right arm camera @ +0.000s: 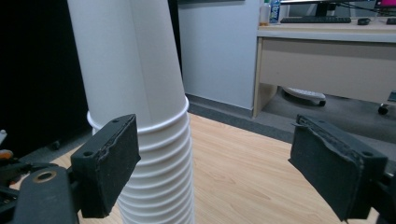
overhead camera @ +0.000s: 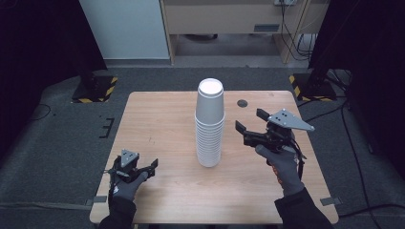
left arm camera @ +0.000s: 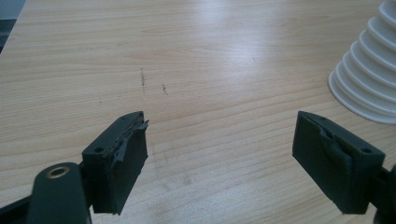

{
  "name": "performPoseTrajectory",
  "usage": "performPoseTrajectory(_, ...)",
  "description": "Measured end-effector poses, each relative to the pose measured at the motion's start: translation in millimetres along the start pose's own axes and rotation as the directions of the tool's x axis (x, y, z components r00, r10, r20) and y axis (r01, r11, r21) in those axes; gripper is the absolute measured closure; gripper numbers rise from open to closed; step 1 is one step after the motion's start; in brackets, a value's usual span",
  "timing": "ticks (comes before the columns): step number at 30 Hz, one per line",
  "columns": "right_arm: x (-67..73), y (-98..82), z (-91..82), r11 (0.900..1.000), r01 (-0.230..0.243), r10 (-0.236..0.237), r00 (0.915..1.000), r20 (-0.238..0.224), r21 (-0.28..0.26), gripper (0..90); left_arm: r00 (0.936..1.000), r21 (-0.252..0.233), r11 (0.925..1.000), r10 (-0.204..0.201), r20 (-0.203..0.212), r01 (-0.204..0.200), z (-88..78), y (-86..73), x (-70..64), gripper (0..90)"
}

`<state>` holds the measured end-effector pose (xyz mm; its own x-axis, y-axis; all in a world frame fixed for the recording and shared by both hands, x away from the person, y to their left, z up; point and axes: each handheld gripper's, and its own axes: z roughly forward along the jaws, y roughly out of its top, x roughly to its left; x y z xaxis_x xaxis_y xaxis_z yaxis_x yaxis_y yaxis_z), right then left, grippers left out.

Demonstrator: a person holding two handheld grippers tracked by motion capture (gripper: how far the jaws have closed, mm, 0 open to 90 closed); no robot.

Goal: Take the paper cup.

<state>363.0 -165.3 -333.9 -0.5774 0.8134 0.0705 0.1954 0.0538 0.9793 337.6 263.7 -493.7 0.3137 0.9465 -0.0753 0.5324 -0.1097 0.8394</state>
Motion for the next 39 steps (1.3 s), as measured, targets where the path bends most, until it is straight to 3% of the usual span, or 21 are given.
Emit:
performPoseTrajectory(21, 24.7, 19.4, 16.8, 0.999, 0.015, -0.018, 0.9973, -0.071, -0.038, 13.9, 1.0000, 0.000, 1.0000, 0.001, 0.004, -0.001, 0.3, -0.2, 0.1, 16.8)
performPoseTrajectory(39, 41.0, 32.2, 44.2, 0.999, 0.015, -0.019, 0.9934, -0.113, -0.038, 12.6, 1.0000, 0.002, 1.0000, 0.003, 0.003, -0.003, 0.4, -0.2, 0.5, 16.7)
